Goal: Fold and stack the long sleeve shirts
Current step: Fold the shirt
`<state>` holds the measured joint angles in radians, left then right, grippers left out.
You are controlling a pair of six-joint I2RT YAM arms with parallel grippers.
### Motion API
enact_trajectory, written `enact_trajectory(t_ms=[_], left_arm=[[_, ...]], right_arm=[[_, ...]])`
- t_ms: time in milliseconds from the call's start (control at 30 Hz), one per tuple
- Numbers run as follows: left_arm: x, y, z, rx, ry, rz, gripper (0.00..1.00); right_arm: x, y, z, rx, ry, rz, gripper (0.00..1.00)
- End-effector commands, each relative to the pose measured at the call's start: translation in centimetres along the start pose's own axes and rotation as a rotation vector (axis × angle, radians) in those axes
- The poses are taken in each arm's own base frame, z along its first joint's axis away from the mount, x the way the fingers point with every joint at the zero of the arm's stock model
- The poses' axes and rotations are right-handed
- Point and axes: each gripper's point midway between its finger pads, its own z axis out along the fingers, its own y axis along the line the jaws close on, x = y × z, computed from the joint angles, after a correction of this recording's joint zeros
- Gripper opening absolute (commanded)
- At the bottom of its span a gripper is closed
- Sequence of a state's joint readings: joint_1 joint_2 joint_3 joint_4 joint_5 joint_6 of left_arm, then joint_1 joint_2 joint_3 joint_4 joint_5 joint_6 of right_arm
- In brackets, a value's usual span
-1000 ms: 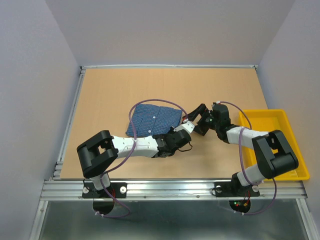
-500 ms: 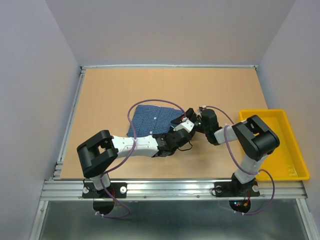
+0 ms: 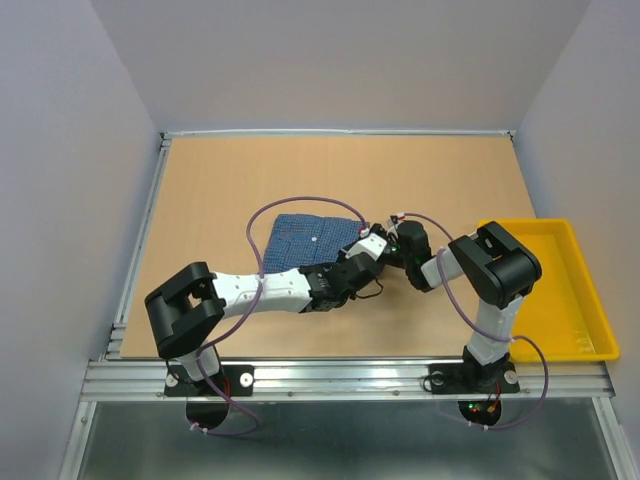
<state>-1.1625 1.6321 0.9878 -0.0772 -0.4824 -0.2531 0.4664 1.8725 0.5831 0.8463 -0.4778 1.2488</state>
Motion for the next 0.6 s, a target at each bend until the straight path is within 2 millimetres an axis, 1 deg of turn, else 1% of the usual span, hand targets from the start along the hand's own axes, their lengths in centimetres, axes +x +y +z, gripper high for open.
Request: enact_trajectory(t_ms=[0, 67, 167, 200, 267, 300, 333, 367, 400, 433, 467, 500, 533, 567], left_arm=[[-2.2, -0.2, -1.7, 0.045, -0.07, -0.081, 0.0], [-2.3, -0.4, -1.8, 0.057, -0.071, -0.089, 0.0], [-2.3, -1.1, -1.7, 0.088, -0.063, -0.087, 0.0], [-2.6, -1.4, -1.6, 0.096, -0.066, -0.091, 0.0], [-2.7, -1.7, -1.5, 0.102, -0.062, -0.09, 0.0], [-3.0, -1.7, -1.6, 0.103, -0.068, -0.096, 0.0], [-3.2, -1.7, -1.7, 0.103, -0.07, -0.107, 0.01], [-3.5, -1.6, -2.1, 0.103, -0.08, -0.119, 0.04], [-3.8, -1.4, -2.3, 0.098, -0.081, -0.13, 0.11], [-4.2, -1.2, -2.7, 0.1, -0.086, -0.144, 0.18], [-5.0, -1.0, -3.4, 0.107, -0.104, -0.172, 0.27], [-5.8, -0.6, -4.0, 0.112, -0.111, -0.186, 0.53], [-6.3, -0.3, -4.4, 0.111, -0.119, -0.201, 0.63], [-7.6, 0.4, -5.5, 0.118, -0.144, -0.236, 0.75]], right_arm=[[-0.3, -1.3, 1.0, 0.041, -0.007, -0.06, 0.57], [-0.5, -1.0, 1.2, 0.031, -0.011, -0.075, 0.54], [-0.7, -0.4, 1.3, 0.015, -0.014, -0.097, 0.44], [-0.9, 0.1, 1.3, 0.004, -0.02, -0.107, 0.36], [-1.1, 0.6, 1.1, -0.007, -0.032, -0.137, 0.27], [-1.2, 0.8, 1.0, -0.011, -0.039, -0.15, 0.14], [-1.3, 1.7, 0.6, -0.029, -0.049, -0.166, 0.09], [-1.4, 2.0, 0.4, -0.035, -0.056, -0.184, 0.05], [-1.4, 2.3, 0.1, -0.04, -0.06, -0.196, 0.0], [-1.6, 2.8, -0.2, -0.045, -0.066, -0.209, 0.01], [-1.7, 3.1, -0.7, -0.026, -0.06, -0.234, 0.0], [-2.5, 4.5, -0.7, -0.029, -0.07, -0.264, 0.0], [-2.2, 3.6, -1.1, 0.018, -0.056, -0.278, 0.0], [-2.7, 3.9, -1.6, 0.09, -0.049, -0.339, 0.0]])
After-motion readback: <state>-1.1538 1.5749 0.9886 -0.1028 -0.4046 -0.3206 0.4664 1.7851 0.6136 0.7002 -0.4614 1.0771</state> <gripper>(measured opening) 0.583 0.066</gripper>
